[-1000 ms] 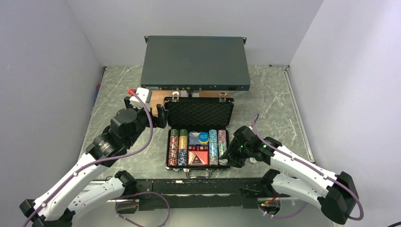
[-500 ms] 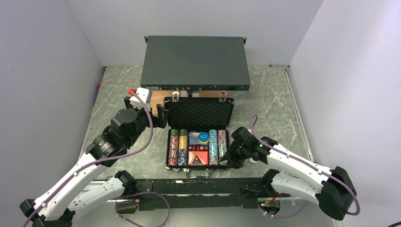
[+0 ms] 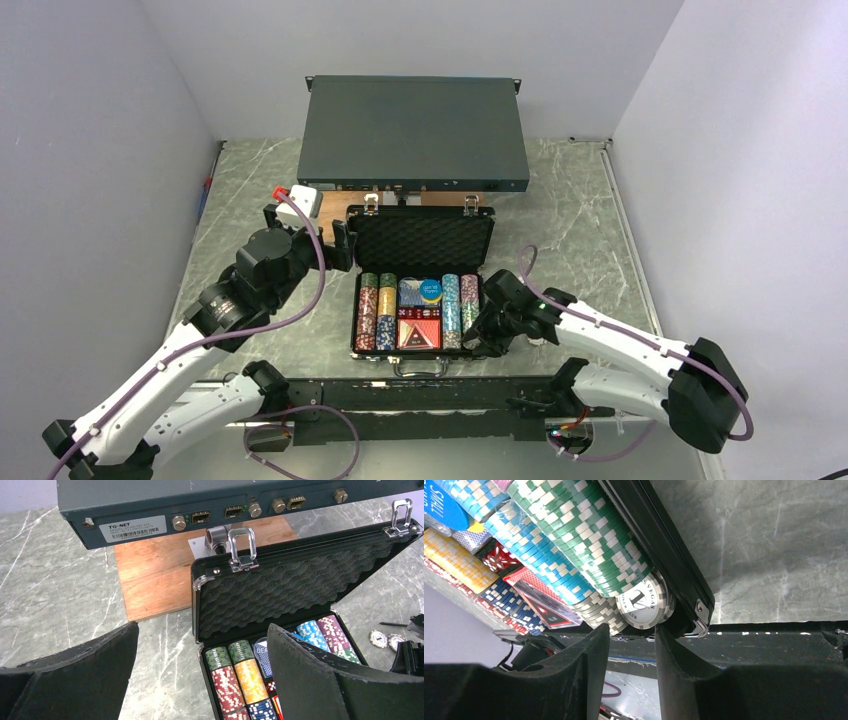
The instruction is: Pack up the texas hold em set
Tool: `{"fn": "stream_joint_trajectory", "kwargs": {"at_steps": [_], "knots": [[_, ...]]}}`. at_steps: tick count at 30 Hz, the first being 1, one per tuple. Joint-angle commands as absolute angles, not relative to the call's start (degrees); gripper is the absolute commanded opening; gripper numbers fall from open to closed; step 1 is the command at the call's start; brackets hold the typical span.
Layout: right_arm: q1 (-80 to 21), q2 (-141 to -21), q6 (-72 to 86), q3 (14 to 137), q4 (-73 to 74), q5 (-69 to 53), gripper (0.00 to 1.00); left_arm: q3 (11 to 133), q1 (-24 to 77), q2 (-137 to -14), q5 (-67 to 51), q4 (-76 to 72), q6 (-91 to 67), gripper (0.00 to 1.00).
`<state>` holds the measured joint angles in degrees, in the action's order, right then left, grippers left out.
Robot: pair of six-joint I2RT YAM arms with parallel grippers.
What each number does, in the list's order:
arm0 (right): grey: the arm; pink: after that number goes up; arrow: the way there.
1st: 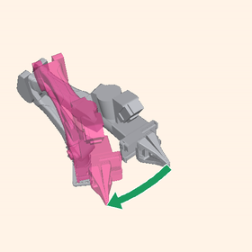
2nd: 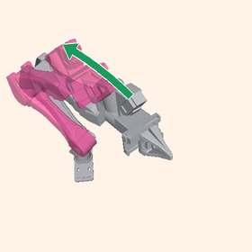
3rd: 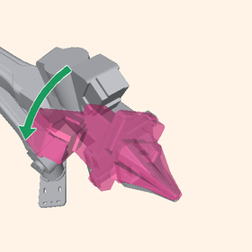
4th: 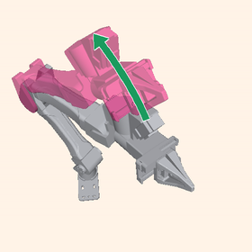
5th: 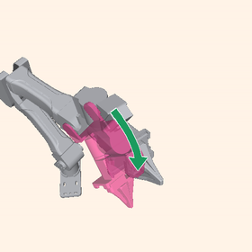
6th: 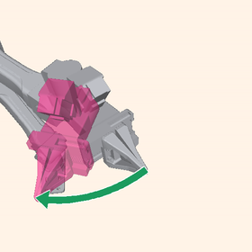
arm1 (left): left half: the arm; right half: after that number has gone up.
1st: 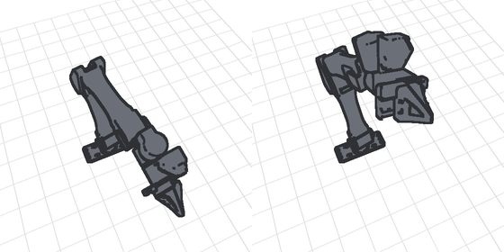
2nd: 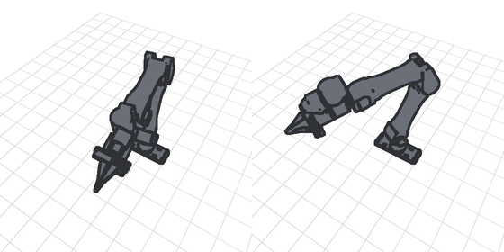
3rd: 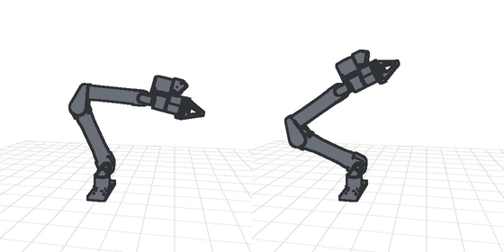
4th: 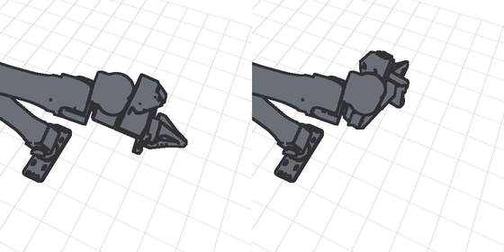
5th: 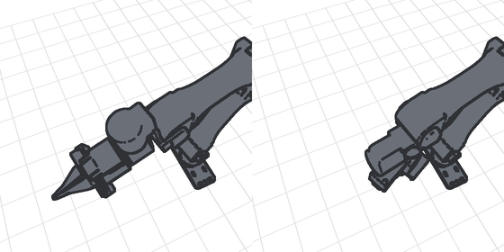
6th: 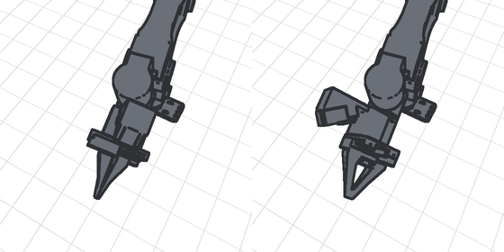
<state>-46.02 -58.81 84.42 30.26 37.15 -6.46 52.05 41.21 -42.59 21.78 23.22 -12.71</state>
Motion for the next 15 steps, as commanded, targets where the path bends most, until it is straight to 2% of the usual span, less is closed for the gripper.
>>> {"fn": "stream_joint_trajectory", "kwargs": {"at_steps": [1, 15], "knots": [[-46.89, -60.49, 85.40, 31.49, 36.84, -3.87, 0.41, 52.03, 41.01, -41.98, 22.32, 21.15, -11.81, 0.99], [-47.05, -61.35, 82.39, 38.75, 40.26, 7.39, 0.41, 51.92, 41.00, -42.35, 22.07, 21.14, -12.07, 0.99]]}}
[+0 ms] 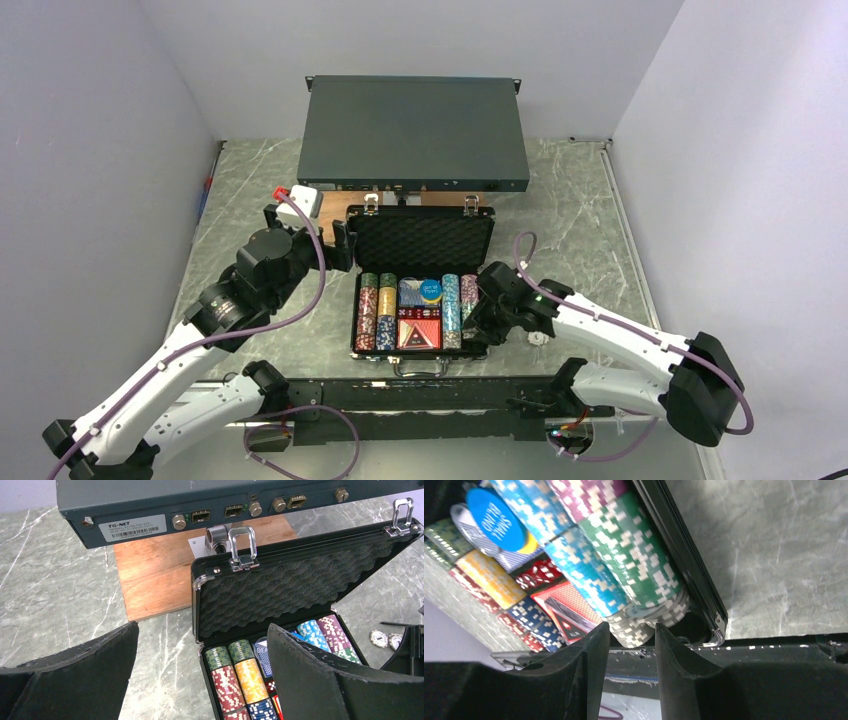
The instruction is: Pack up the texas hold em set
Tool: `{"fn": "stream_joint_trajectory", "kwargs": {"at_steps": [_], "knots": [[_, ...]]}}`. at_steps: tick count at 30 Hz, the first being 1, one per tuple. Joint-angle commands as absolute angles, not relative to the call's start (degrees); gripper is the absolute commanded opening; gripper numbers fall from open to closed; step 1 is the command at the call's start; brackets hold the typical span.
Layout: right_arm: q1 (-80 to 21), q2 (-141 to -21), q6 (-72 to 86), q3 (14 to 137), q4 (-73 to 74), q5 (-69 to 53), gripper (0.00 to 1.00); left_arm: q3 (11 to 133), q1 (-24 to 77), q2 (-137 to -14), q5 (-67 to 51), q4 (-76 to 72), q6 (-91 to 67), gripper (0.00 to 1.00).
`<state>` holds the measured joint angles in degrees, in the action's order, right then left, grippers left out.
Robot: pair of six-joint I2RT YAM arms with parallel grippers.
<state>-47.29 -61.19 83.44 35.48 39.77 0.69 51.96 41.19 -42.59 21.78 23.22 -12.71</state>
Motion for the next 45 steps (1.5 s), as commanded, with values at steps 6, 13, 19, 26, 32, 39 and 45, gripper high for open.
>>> {"fn": "stream_joint_trajectory", "kwargs": {"at_steps": [6, 13, 19, 26, 32, 39, 45], "knots": [[-47.04, -61.01, 80.53, 40.37, 41.44, 8.21, 0.42, 51.92, 41.02, -42.44, 22.07, 21.26, -12.04, 0.99], [-46.99, -58.25, 68.34, 44.93, 46.33, 11.49, 0.60, 51.81, 41.06, -42.10, 22.32, 21.44, -12.25, 0.99], [-42.31, -48.45, 67.21, 40.66, 55.27, 16.73, 0.97, 51.81, 41.02, -41.47, 21.37, 21.25, -12.57, 0.99], [-20.26, -50.70, 60.76, 31.09, 54.22, 5.94, 0.99, 51.67, 40.99, -40.49, 19.27, 20.83, -12.74, 0.99], [-15.92, -57.59, 55.55, 32.40, 52.82, 9.13, 0.99, 51.41, 41.02, -39.48, 18.27, 20.48, -12.33, 0.99], [-14.94, -62.19, 52.81, 32.08, 49.56, 7.09, 0.94, 51.68, 41.03, -39.67, 17.40, 20.74, -12.30, 0.99], [-14.92, -63.52, 51.29, 30.21, 46.82, 6.95, 0.85, 51.66, 41.02, -39.56, 17.03, 20.68, -12.38, 0.99]]}}
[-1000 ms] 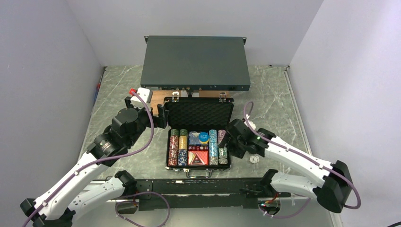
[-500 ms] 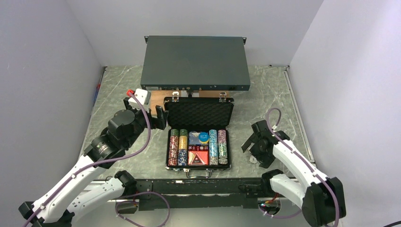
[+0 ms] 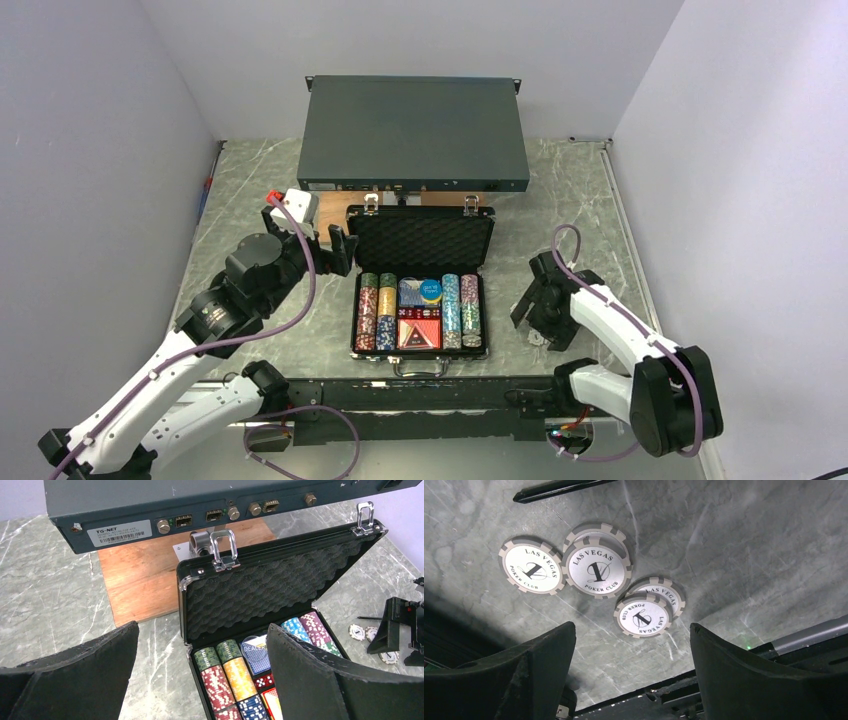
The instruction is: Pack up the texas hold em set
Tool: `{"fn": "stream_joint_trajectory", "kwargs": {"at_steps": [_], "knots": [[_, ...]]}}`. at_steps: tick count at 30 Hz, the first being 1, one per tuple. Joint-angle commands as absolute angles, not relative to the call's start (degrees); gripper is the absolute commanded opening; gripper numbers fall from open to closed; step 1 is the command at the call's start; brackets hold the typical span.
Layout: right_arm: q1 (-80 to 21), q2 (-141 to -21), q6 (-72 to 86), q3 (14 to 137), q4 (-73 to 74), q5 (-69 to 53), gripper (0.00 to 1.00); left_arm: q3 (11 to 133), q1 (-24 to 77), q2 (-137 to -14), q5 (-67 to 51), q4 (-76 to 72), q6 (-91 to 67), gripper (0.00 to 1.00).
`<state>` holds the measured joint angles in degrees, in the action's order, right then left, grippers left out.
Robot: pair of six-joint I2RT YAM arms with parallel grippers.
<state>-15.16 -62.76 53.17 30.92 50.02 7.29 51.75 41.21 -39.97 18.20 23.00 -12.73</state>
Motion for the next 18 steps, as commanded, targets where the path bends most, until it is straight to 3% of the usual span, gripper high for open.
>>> {"fn": "stream_joint_trajectory", "kwargs": {"at_steps": [1, 7, 14, 18], "knots": [[-14.94, -63.90, 51.32, 30.23, 46.59, 7.16, 0.84, 51.61, 40.99, -39.47, 17.02, 20.66, -12.36, 0.99], [-15.20, -64.39, 51.83, 30.01, 47.05, 6.80, 0.70, 51.53, 41.04, -39.19, 17.24, 20.63, -12.34, 0.99], [-15.20, -64.94, 53.07, 30.66, 48.51, 9.42, 0.64, 51.67, 41.01, -39.17, 16.85, 20.73, -12.37, 1.00], [-15.23, -65.31, 54.06, 30.64, 48.90, 10.01, 0.54, 51.59, 41.00, -39.08, 16.88, 20.73, -12.33, 0.99]]}}
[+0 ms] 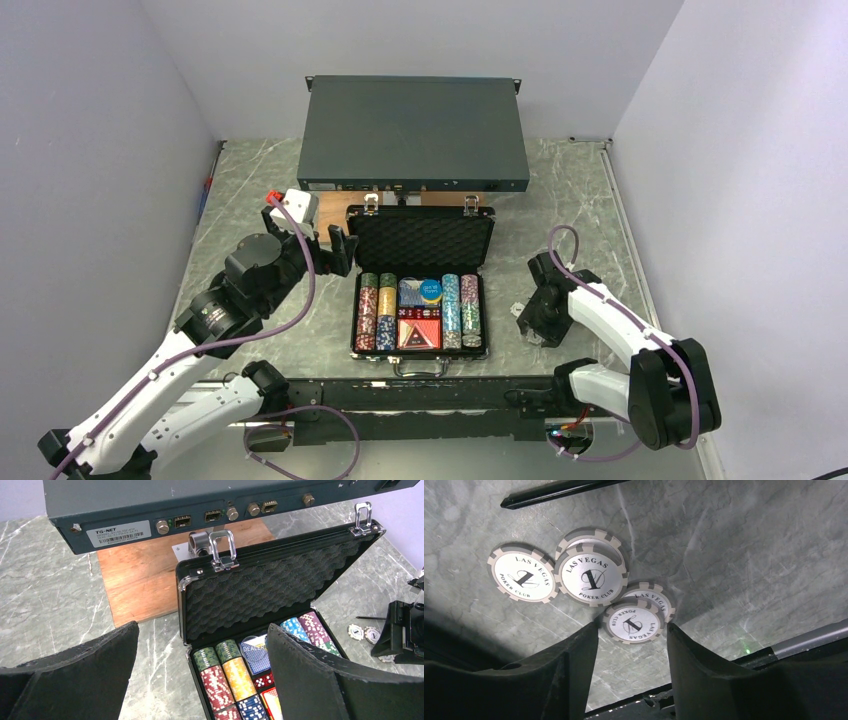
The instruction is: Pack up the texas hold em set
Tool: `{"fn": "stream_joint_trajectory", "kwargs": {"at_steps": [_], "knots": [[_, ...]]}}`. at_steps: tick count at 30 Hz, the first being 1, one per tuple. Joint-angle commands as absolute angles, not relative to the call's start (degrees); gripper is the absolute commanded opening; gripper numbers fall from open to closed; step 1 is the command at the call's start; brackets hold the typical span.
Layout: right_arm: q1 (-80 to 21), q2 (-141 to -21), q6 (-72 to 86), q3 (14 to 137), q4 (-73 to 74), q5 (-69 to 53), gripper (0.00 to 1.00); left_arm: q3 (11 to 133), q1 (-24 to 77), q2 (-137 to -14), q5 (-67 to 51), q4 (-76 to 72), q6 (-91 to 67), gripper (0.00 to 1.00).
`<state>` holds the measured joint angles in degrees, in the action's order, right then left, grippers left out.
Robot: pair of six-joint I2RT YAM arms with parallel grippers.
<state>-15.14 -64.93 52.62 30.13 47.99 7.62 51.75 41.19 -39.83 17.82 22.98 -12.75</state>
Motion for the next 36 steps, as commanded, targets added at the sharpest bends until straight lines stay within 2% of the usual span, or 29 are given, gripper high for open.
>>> {"fn": "stream_joint_trajectory", "kwargs": {"at_steps": [1, 10, 16, 23, 36], "knots": [[-15.23, -65.31, 54.27, 30.60, 48.95, 10.24, 0.53, 51.57, 41.04, -39.11, 16.90, 20.73, -12.31, 0.99], [-15.20, -62.61, 55.35, 32.06, 51.40, 8.84, 0.35, 51.66, 41.03, -39.18, 16.59, 20.80, -12.35, 0.99], [-15.25, -58.13, 57.28, 34.52, 55.08, 7.23, 0.29, 51.69, 41.03, -39.20, 16.04, 20.81, -12.48, 0.99], [-14.74, -62.58, 54.93, 37.20, 51.98, 14.06, 0.30, 51.55, 41.03, -39.24, 16.56, 20.91, -12.45, 0.99], [-12.85, -67.61, 49.50, 38.53, 44.48, 14.93, 0.38, 51.67, 40.96, -39.64, 16.35, 20.98, -12.38, 0.99]]}}
